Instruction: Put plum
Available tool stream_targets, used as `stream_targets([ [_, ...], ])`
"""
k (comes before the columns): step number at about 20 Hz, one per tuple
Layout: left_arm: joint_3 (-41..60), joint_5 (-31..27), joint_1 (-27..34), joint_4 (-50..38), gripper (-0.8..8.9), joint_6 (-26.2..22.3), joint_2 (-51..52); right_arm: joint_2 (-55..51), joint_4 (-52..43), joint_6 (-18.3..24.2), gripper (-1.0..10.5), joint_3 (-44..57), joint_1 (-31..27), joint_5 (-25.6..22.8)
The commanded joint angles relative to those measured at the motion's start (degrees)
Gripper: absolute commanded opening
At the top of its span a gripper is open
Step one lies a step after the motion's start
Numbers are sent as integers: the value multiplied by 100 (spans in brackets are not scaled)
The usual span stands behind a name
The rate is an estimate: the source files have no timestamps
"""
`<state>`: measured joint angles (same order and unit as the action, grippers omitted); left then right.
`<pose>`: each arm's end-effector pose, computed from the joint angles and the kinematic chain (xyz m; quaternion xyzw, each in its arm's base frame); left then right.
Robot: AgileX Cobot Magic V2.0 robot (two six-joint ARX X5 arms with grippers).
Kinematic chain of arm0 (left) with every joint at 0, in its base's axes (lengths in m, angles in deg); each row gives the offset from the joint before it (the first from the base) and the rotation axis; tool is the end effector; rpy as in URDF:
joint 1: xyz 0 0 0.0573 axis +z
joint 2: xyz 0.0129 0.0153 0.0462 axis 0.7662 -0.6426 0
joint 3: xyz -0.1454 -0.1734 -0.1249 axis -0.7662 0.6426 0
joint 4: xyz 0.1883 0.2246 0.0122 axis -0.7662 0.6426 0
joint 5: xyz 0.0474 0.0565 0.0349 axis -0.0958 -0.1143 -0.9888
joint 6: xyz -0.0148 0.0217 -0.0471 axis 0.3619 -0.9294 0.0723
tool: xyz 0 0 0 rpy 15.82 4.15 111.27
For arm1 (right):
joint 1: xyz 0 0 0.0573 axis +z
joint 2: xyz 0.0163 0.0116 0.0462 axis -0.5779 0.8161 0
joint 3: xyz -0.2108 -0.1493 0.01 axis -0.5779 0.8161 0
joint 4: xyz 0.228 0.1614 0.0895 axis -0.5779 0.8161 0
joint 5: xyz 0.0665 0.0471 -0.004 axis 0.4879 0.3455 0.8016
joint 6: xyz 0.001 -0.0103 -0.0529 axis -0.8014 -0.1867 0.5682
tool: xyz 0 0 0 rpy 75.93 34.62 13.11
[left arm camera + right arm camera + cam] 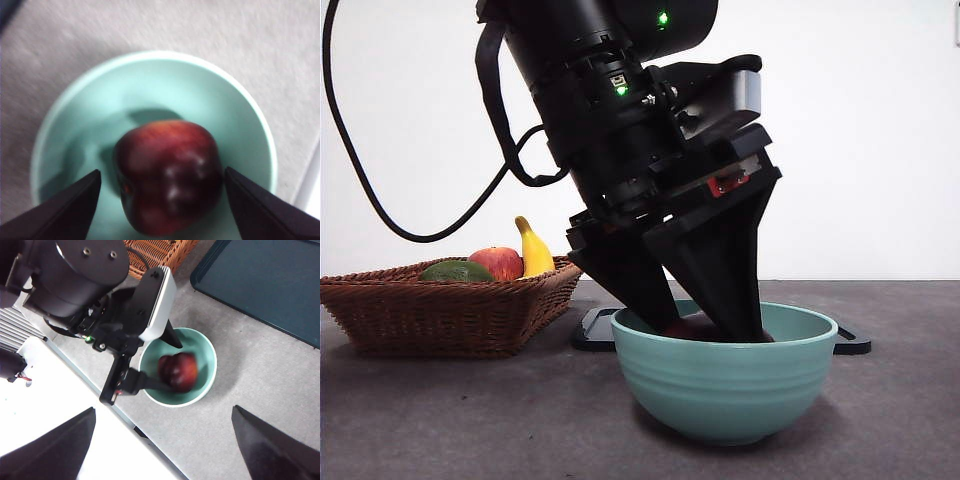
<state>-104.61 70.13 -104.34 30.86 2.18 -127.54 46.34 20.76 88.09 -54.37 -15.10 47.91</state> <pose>0.2168 -0.3099 0.1708 0.2375 0.4533 -0.4749 0.7159 0.1578 0.0734 0.3544 0.0414 0.4197 0.3807 0.8229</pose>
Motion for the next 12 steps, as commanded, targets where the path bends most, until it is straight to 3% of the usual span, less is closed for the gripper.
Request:
stream_targets([
  [1, -120, 4, -111, -31, 407, -66, -105, 39, -24, -42, 434, -116, 31, 0],
  [5, -236, 4, -129, -79, 406, -35, -103, 33, -13, -39, 434, -116, 31, 0],
  [12, -1447, -2, 37, 826, 406, 96, 46, 35, -13, -37, 434, -116, 31, -4],
])
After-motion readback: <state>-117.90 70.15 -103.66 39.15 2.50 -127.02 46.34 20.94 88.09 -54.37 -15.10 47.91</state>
